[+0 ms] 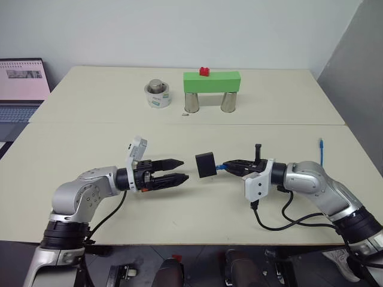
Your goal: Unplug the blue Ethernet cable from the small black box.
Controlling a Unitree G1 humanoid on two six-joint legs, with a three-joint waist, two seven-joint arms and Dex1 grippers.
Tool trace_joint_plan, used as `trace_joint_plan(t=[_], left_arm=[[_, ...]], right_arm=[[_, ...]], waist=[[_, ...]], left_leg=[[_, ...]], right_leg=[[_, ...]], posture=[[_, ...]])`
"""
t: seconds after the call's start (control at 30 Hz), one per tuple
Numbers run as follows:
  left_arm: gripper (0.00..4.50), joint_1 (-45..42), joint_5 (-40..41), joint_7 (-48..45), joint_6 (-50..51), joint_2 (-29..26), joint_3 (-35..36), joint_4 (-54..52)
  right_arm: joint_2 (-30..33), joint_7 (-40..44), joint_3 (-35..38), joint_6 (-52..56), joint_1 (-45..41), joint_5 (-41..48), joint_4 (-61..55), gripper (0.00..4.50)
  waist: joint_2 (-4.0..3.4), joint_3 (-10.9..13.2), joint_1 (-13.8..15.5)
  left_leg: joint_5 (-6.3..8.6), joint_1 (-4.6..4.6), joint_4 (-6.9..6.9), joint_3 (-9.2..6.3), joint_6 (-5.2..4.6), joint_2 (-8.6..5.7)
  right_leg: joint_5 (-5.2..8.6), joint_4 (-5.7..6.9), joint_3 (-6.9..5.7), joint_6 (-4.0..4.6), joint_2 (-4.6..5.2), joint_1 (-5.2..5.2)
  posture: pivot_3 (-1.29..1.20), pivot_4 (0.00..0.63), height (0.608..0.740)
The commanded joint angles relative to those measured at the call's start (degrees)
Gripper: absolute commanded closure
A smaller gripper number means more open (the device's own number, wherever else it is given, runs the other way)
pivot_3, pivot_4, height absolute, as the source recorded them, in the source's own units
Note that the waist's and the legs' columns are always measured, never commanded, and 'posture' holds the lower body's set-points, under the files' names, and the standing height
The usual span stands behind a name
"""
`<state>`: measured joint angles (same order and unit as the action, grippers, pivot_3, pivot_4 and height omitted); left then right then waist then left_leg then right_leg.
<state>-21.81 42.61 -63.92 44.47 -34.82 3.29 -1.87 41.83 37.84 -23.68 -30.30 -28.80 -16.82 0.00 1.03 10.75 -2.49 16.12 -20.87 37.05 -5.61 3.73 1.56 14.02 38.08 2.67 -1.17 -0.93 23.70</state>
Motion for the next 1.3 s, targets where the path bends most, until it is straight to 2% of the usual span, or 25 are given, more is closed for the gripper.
trace_joint_plan(t=[0.03,0.2,0.57,0.8,0.87,0.93,1.0,1.13,1.23,1.3], left_arm=[[0.00,-1.45,0.31,1.28,-0.83,1.58,0.52,-0.61],[0.00,-1.53,0.56,0.59,-0.42,2.83,-0.29,-0.78],[2.09,-2.51,0.07,0.02,-0.43,3.56,-0.44,0.75],[3.62,-3.65,-0.50,0.29,-0.76,3.91,-0.76,1.74],[3.74,-3.94,-0.73,0.19,-0.89,3.98,-0.92,1.95],[3.74,-4.11,-1.10,-0.18,-1.13,3.85,-1.24,2.03],[3.74,-4.57,-2.18,-1.14,-2.47,3.64,-1.92,2.54],[3.74,-6.39,-7.07,-5.71,-8.46,2.44,-5.29,5.24],[3.74,-7.62,-9.61,-8.69,-12.56,2.12,-6.98,7.18],[3.74,-8.93,-10.83,-11.86,-17.08,2.49,-7.55,8.52]], right_arm=[[-1.28,1.16,0.96,-2.23,-1.97,0.67,-0.66,4.46],[-3.08,2.05,1.74,-1.66,-2.68,1.41,-1.45,4.46],[-4.13,0.45,3.30,-3.19,-2.54,-0.99,-1.30,4.46],[-3.97,0.06,2.81,-5.62,-2.55,-3.64,-1.40,4.46],[-3.80,0.46,2.53,-6.08,-2.66,-4.25,-1.46,4.46],[-3.64,1.57,2.65,-5.67,-2.36,-3.05,-2.00,3.76],[-3.05,4.35,3.22,-2.49,-1.30,0.40,-4.07,3.36],[-0.34,13.89,5.93,18.02,3.68,15.44,-14.32,2.41],[0.77,16.23,8.51,31.77,5.76,24.43,-20.94,1.79],[-0.03,14.64,11.93,45.15,6.33,34.72,-25.42,1.31]], waist=[[0.00,0.00,0.09],[0.00,0.00,0.16],[0.00,0.00,0.24],[0.00,0.00,0.28],[0.00,0.00,0.27],[0.00,0.00,0.27],[0.00,0.00,0.28],[0.00,0.00,0.66],[0.00,0.00,0.74],[0.00,0.00,0.73]], left_leg=[[0.00,0.01,0.00,-0.01,0.00,0.00],[0.00,0.02,0.00,-0.01,0.01,0.00],[-0.01,0.02,0.01,-0.02,0.01,-0.01],[-0.01,0.02,0.01,-0.02,0.01,-0.01],[-0.01,0.02,0.01,0.00,0.01,-0.01],[-0.01,0.03,0.01,-0.01,0.01,-0.01],[-0.01,0.02,0.01,-0.02,0.01,-0.01],[-0.01,0.03,0.01,-0.05,0.01,-0.02],[0.00,0.02,0.02,-0.05,0.01,-0.03],[0.00,0.01,0.04,-0.07,0.01,-0.05]], right_leg=[[0.00,0.02,0.00,0.00,0.00,0.00],[-0.13,0.03,0.00,0.21,0.00,-0.01],[-0.13,0.03,0.00,0.22,0.00,-0.02],[-0.13,0.02,0.00,0.22,0.00,-0.02],[-0.13,0.02,0.00,0.22,0.00,-0.02],[-0.13,0.02,0.00,0.22,0.00,-0.02],[-0.13,0.03,0.00,0.22,0.00,-0.02],[-0.15,0.01,-0.03,0.25,0.00,-0.06],[-0.15,-0.01,-0.02,0.26,0.01,-0.08],[-0.15,-0.01,-0.03,0.25,0.02,-0.08]], posture=[[0.00,0.150,0.740],[0.00,0.150,0.740],[0.00,0.150,0.740],[0.00,0.150,0.740],[0.00,0.150,0.740],[0.00,0.150,0.740],[0.00,0.150,0.740],[0.00,0.150,0.740],[0.00,0.150,0.740],[0.00,0.150,0.740]])
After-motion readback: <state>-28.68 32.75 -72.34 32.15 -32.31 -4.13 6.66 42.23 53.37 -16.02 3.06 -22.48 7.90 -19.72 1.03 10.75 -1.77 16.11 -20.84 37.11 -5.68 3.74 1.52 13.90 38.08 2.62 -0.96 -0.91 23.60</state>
